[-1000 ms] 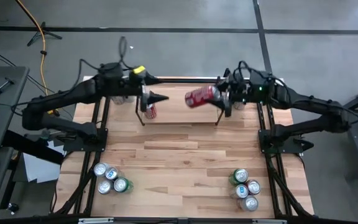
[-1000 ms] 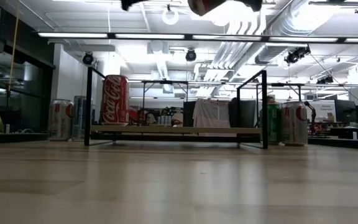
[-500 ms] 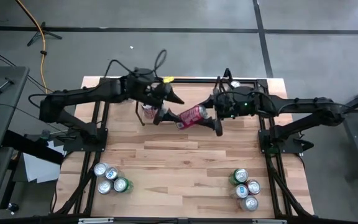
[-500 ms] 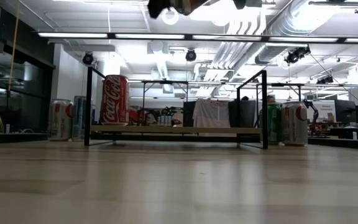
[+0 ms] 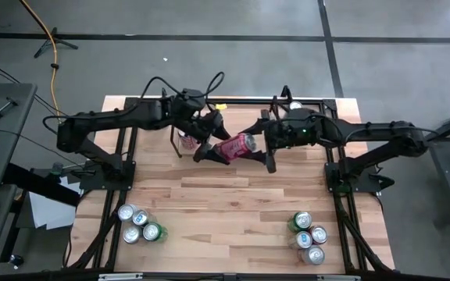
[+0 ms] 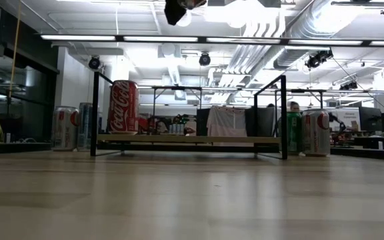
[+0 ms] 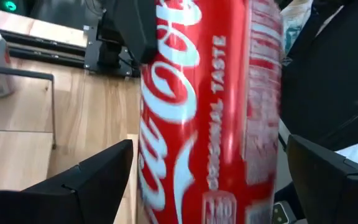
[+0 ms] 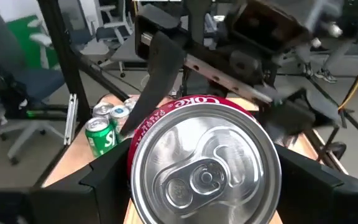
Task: Place canned beverage on shelf
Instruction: Put the top red soda can on the shelf aligned with the other red soda can
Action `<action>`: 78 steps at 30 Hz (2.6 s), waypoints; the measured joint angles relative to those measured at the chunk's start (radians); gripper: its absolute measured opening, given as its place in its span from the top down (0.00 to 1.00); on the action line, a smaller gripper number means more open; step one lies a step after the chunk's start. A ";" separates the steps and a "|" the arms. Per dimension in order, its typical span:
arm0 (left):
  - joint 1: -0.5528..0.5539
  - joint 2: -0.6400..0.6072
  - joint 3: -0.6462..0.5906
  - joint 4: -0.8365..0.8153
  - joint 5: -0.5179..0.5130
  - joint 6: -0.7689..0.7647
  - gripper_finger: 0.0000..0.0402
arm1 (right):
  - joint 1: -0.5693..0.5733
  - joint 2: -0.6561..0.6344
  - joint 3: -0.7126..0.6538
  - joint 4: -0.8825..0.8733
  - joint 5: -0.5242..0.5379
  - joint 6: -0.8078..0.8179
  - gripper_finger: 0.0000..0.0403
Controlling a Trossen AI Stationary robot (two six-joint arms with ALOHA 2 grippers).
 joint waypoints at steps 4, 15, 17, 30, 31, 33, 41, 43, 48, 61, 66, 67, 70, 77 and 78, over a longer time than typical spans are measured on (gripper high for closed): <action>-0.005 0.005 0.000 -0.003 -0.002 0.008 0.16 | 0.000 0.041 0.049 -0.066 0.001 -0.029 0.28; -0.004 0.003 0.000 -0.004 -0.004 0.033 0.53 | 0.000 0.064 0.119 -0.101 -0.019 -0.084 0.28; 0.004 0.003 0.000 -0.005 0.004 0.036 0.53 | 0.000 0.064 0.120 -0.099 -0.019 -0.064 0.28; 0.121 -0.111 -0.005 -0.247 -0.452 0.228 0.53 | -0.043 -0.033 0.126 -0.146 0.163 0.136 0.05; 0.118 -0.123 -0.013 -0.232 -0.540 0.229 0.53 | -0.053 -0.037 0.126 -0.156 0.189 0.156 0.05; 0.104 -0.145 -0.033 -0.197 -0.695 0.225 0.53 | -0.072 -0.038 0.125 -0.165 0.212 0.195 0.05; -0.062 -0.159 -0.227 0.167 -0.977 0.140 0.53 | -0.131 0.018 0.123 -0.115 0.125 0.201 0.05; -0.101 -0.159 -0.275 0.274 -1.002 0.133 0.53 | -0.144 0.030 0.123 -0.084 0.089 0.186 0.05; -0.148 -0.160 -0.316 0.420 -1.009 0.129 0.53 | -0.173 0.045 0.122 -0.074 0.070 0.149 0.04; -0.148 -0.163 -0.315 0.496 -0.949 0.137 0.53 | -0.198 0.107 0.121 0.048 -0.077 0.168 0.04; -0.148 -0.162 -0.315 0.498 -0.943 0.149 0.53 | -0.198 0.138 0.121 0.097 -0.088 0.183 0.05; -0.148 -0.162 -0.315 0.499 -0.943 0.149 0.53 | -0.198 0.139 0.121 0.109 -0.089 0.184 0.05; -0.148 -0.162 -0.314 0.498 -0.944 0.150 0.53 | -0.198 0.139 0.121 0.116 -0.099 0.193 0.10; -0.148 -0.162 -0.314 0.493 -0.949 0.185 0.47 | -0.198 0.139 0.121 0.118 -0.098 0.183 0.29; -0.148 -0.162 -0.314 0.494 -0.949 0.192 0.42 | -0.198 0.139 0.121 0.117 -0.096 0.178 0.29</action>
